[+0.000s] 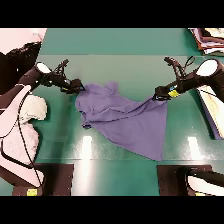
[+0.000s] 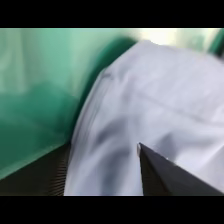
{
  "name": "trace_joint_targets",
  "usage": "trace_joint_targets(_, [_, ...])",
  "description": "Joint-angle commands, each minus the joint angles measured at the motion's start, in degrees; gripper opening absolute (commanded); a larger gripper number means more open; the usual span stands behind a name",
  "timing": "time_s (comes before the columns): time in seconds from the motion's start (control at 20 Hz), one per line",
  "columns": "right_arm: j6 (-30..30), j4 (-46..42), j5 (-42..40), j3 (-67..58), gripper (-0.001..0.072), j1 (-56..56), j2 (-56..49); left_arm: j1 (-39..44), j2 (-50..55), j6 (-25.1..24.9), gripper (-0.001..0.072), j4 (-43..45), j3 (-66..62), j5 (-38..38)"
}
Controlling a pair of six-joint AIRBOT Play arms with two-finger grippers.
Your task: Fold the shirts.
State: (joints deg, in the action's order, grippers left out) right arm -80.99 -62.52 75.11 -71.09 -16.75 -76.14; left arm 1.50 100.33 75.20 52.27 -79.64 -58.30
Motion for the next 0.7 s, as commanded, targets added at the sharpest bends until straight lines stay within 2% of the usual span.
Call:
trace_joint_targets(0.0, [-0.02, 0.04, 0.11, 0.02, 0.0015, -0.04, -0.02, 1.88, 1.51, -0.63, 0.0506, -0.15, 0.00, 2.29])
trace_joint_targets(0.05, [-0.02, 0.04, 0.11, 0.02, 0.0015, -0.04, -0.02, 1.86, 1.49, -0.57, 0.0475, -0.44, -0.07, 2.43])
trace_joint_targets(0.1, [-0.02, 0.04, 0.11, 0.02, 0.0014, -0.02, 0.00, 1.66, 1.49, -0.46, 0.0332, -0.24, -0.55, 2.14])
trace_joint_targets(0.15, [0.00, 0.02, 0.02, 0.02, 0.0014, -0.02, 0.00, 1.36, 1.33, -0.46, 0.0099, -0.26, -1.07, 1.38])
trace_joint_targets(0.2, [0.00, -0.02, -0.04, 0.02, 0.0015, 0.00, 0.13, 0.94, 1.29, -0.37, 0.0026, -0.26, -2.34, -0.09])
trace_joint_targets(0.45, [0.00, -0.02, -2.62, -0.11, 0.0014, 4.11, 7.50, -1.84, -3.15, -0.22, 0.0025, -0.13, -17.35, -12.66])
trace_joint_targets(0.65, [0.02, -0.17, -3.58, -10.21, 0.0014, 10.12, 16.11, -3.56, -15.41, -0.22, 0.0026, 0.70, -30.64, -14.32])
